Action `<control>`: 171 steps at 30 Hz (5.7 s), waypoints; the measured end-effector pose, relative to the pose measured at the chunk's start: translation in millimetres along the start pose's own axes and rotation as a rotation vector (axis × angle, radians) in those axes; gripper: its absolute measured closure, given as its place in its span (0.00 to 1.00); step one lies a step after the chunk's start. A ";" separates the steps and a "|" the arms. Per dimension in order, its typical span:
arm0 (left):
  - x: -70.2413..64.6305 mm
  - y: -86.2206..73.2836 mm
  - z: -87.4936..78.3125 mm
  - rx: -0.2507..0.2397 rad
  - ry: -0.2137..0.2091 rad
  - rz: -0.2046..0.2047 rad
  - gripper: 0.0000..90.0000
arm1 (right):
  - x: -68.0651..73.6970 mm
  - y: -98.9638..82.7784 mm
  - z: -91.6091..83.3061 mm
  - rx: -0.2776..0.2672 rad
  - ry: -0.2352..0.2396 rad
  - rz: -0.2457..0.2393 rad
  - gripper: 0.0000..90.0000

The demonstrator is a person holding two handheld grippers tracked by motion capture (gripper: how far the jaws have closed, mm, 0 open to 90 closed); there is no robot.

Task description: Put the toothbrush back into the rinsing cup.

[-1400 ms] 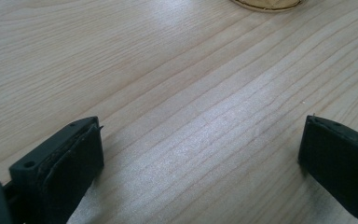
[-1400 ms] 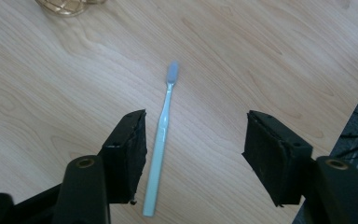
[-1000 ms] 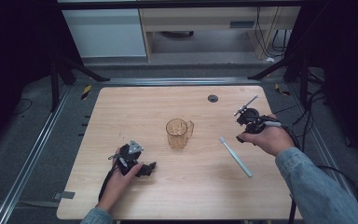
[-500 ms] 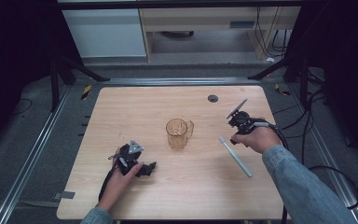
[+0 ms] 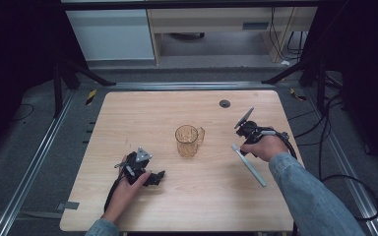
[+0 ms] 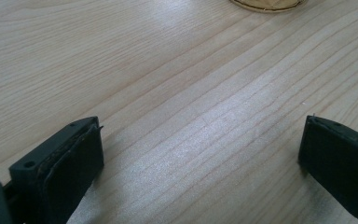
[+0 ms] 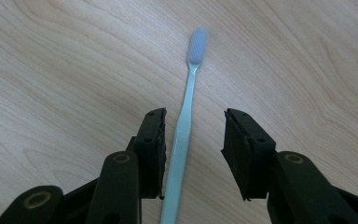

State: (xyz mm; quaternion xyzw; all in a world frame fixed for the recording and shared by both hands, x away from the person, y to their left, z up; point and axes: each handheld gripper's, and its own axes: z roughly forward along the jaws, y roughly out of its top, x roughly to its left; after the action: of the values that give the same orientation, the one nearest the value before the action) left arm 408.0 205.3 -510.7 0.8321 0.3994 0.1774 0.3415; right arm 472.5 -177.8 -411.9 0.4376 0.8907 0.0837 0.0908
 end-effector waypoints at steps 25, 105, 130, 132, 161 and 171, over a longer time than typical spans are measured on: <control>0.0 -0.1 0.1 -0.002 0.000 0.000 0.00 | -3.8 -6.6 39.5 0.083 0.028 0.047 0.72; -0.3 -0.1 0.2 -0.004 0.000 -0.002 0.00 | -5.5 -0.5 57.0 0.142 0.071 0.051 0.82; -0.3 -0.2 0.2 -0.004 -0.002 -0.002 0.00 | -10.4 -0.9 50.8 0.106 0.100 0.028 0.88; -0.3 -0.2 0.2 -0.004 -0.002 -0.002 0.00 | -10.5 -0.4 46.2 0.092 0.104 0.036 0.88; -0.4 -0.2 0.2 -0.004 -0.003 -0.002 0.00 | -19.6 15.5 -16.1 -0.296 0.151 0.030 0.88; -0.5 -0.3 0.1 -0.004 -0.003 -0.002 0.00 | -10.6 24.2 -29.0 -0.460 0.166 0.035 0.88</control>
State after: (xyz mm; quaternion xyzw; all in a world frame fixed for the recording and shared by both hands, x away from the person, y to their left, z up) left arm 407.6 205.0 -511.0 0.8313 0.3991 0.1767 0.3441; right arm 490.5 -173.7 -377.4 0.4125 0.8448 0.3214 0.1130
